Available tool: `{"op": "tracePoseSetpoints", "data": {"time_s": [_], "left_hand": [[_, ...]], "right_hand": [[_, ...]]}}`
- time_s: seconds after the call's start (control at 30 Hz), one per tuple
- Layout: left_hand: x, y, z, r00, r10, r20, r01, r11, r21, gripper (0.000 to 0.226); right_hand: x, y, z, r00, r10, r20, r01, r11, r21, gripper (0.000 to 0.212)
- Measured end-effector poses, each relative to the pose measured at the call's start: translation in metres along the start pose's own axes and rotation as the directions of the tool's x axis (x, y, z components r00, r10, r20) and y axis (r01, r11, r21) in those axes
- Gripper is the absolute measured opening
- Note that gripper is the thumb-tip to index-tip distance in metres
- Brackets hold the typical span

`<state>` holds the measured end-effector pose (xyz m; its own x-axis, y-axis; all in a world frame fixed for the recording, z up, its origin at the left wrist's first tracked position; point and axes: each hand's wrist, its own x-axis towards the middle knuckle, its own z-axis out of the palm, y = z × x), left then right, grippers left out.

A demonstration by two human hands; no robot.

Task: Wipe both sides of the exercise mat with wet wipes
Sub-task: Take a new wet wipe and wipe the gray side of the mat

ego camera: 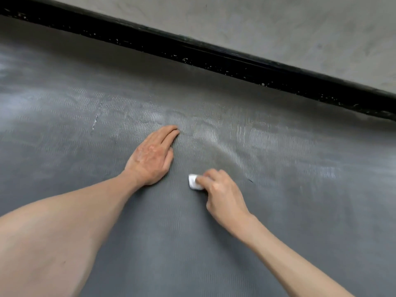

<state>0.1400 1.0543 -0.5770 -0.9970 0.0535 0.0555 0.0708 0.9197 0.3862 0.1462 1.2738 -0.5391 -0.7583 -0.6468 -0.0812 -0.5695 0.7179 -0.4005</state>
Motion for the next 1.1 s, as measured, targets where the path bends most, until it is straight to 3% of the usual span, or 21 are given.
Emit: {"op": "tracePoseSetpoints", "data": {"time_s": [0.13, 0.37, 0.57, 0.77, 0.93, 1.1], "left_hand": [[-0.003, 0.001, 0.001, 1.000, -0.005, -0.014, 0.005, 1.000, 0.025, 0.057], [-0.014, 0.003, 0.004, 0.996, 0.070, -0.047, -0.063, 0.989, 0.136, 0.049], [-0.079, 0.044, 0.014, 0.991, -0.057, -0.124, 0.057, 0.998, -0.007, 0.050], [-0.115, 0.059, 0.022, 0.998, -0.051, -0.020, 0.051, 0.999, 0.012, 0.056], [-0.114, 0.064, 0.025, 0.996, -0.080, -0.026, 0.080, 0.997, 0.018, 0.057], [-0.113, 0.062, 0.026, 0.996, -0.080, -0.035, 0.081, 0.996, 0.028, 0.056]], "right_hand": [[0.014, -0.001, 0.000, 0.989, 0.080, -0.123, -0.082, 0.997, -0.015, 0.039], [-0.053, -0.011, 0.016, 0.990, -0.138, -0.009, 0.138, 0.990, 0.008, 0.036], [-0.028, -0.016, 0.012, 0.994, -0.007, -0.110, 0.004, 1.000, -0.027, 0.031], [-0.080, -0.025, 0.020, 0.980, -0.198, 0.014, 0.198, 0.979, -0.046, 0.031], [-0.049, -0.017, 0.013, 0.994, -0.008, -0.105, 0.001, 0.998, -0.067, 0.029], [-0.110, -0.032, 0.027, 0.976, -0.216, -0.003, 0.216, 0.976, 0.017, 0.027]]}}
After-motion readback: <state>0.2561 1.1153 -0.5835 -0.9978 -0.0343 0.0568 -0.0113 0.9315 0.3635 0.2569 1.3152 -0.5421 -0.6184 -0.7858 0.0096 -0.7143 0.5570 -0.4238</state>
